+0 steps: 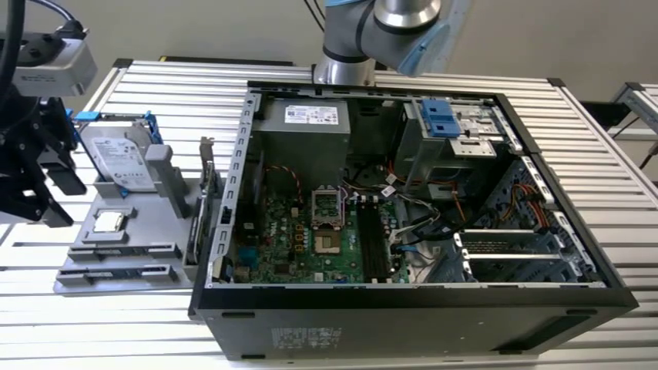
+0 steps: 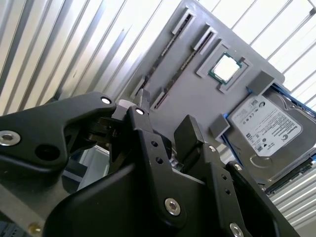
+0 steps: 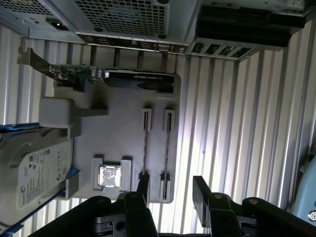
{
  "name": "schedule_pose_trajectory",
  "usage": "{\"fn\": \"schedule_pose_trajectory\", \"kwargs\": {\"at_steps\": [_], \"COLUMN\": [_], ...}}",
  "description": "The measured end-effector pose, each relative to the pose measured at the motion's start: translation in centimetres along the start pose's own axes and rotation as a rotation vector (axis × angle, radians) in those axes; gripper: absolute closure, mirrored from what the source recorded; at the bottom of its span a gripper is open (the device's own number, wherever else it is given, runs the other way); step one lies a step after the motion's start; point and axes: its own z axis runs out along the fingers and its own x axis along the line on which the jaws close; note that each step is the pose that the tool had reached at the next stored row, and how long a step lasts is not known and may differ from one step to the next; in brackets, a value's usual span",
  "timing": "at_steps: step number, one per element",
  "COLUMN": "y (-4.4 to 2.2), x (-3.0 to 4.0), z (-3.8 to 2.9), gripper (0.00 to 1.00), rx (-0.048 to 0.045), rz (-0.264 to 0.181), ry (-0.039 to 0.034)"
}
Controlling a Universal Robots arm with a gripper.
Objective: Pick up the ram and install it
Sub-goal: 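Pick up the ram and move it above insertion slot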
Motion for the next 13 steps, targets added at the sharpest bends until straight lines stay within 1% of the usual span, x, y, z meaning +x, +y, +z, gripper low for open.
{"fn": "schedule_pose_trajectory", "kwargs": {"at_steps": [13], "y": [-0.01], "x": [0.01], "z": [0.83], "gripper": [0.0], "rx": [0.0], "rz": [0.0], "ry": [-0.0001]}}
